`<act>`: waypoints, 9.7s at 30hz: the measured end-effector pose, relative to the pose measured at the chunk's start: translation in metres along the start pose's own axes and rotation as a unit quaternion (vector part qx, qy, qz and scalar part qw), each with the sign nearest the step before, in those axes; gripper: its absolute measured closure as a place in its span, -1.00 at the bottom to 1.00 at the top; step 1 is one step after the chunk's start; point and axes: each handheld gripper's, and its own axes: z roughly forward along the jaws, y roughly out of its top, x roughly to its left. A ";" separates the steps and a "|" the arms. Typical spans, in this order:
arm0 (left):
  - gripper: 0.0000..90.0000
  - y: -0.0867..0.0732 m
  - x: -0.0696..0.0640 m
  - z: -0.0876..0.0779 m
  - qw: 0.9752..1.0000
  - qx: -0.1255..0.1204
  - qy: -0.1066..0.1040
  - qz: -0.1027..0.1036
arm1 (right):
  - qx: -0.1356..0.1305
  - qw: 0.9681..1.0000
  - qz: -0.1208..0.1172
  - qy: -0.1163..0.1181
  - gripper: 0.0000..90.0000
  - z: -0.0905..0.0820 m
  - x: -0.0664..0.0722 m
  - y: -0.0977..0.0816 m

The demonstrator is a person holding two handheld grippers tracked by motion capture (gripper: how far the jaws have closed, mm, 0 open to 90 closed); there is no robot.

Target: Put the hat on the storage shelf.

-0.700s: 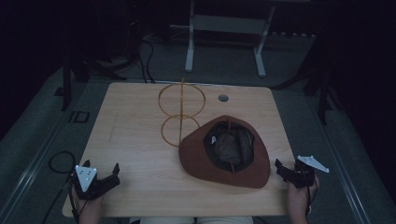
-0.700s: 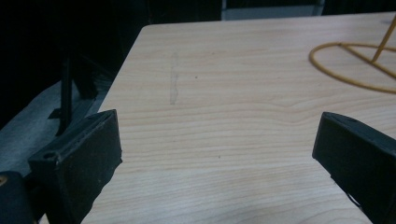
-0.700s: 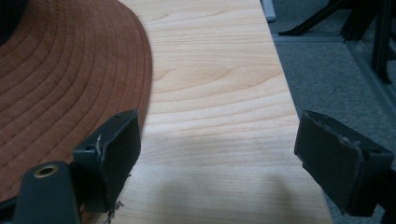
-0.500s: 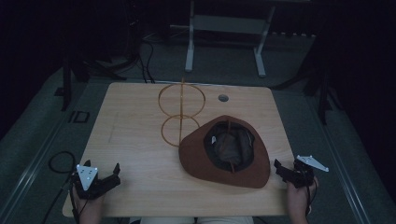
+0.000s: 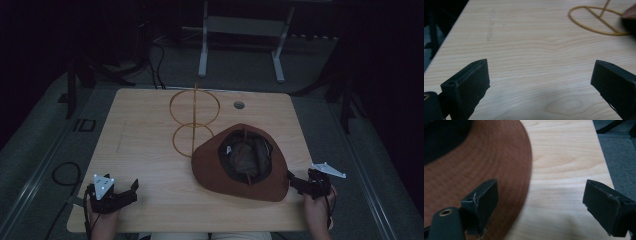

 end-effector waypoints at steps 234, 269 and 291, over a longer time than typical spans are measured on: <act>0.92 0.181 -0.212 0.027 0.788 -0.223 -0.491 0.296 | -0.089 0.891 -0.225 0.384 -0.07 -0.092 0.141 0.091; 0.68 0.189 -0.225 0.017 0.797 -0.228 -0.464 0.313 | -0.118 0.892 -0.212 0.382 1.00 -0.098 0.141 0.099; -0.07 0.175 -0.151 0.008 0.858 -0.166 -0.422 0.242 | -0.171 0.923 -0.122 0.322 1.00 -0.100 0.084 0.137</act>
